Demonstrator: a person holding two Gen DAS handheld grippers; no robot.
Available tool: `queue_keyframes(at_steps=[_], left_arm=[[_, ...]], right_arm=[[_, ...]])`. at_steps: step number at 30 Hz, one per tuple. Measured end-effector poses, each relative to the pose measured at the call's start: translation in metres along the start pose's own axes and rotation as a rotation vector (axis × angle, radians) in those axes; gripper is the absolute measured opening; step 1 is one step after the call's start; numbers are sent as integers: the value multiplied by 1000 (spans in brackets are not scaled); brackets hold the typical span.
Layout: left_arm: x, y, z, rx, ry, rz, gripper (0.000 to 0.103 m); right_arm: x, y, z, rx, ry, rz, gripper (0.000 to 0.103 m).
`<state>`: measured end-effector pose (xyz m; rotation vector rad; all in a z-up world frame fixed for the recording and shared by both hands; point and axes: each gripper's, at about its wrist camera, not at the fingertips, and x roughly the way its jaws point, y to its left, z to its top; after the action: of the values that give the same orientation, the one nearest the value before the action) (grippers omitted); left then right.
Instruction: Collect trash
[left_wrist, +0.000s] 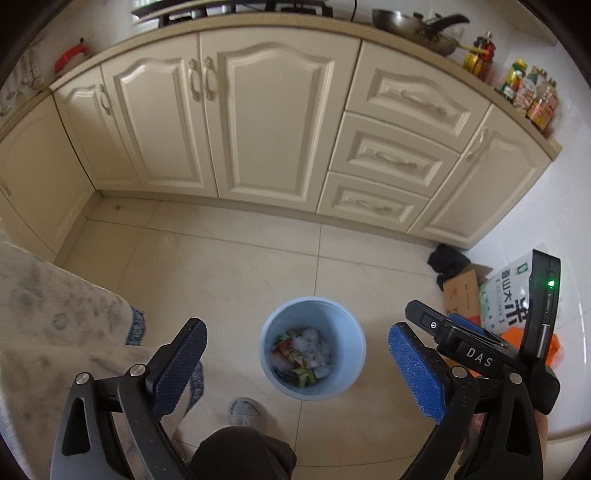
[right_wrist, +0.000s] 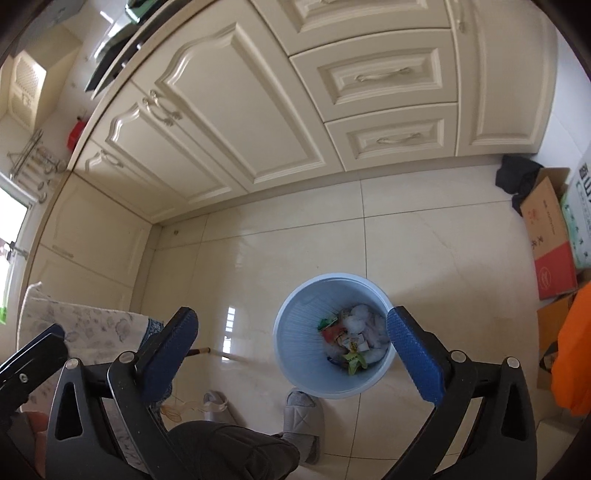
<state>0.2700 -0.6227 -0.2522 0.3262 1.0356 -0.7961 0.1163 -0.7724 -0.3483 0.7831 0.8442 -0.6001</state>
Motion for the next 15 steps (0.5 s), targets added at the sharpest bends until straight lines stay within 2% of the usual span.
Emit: queue_keyframes(at_steps=[4, 7, 15], left_arm=[[-43, 1, -18, 25, -57, -17, 98], [-90, 16, -39, 22, -121, -18, 98], [-226, 60, -100, -18, -346, 26, 102]], right_arm=[[-23, 13, 1, -3, -29, 4, 103], [-47, 32, 3, -30, -64, 13, 103], [-132, 117, 0, -150, -205, 80, 103]])
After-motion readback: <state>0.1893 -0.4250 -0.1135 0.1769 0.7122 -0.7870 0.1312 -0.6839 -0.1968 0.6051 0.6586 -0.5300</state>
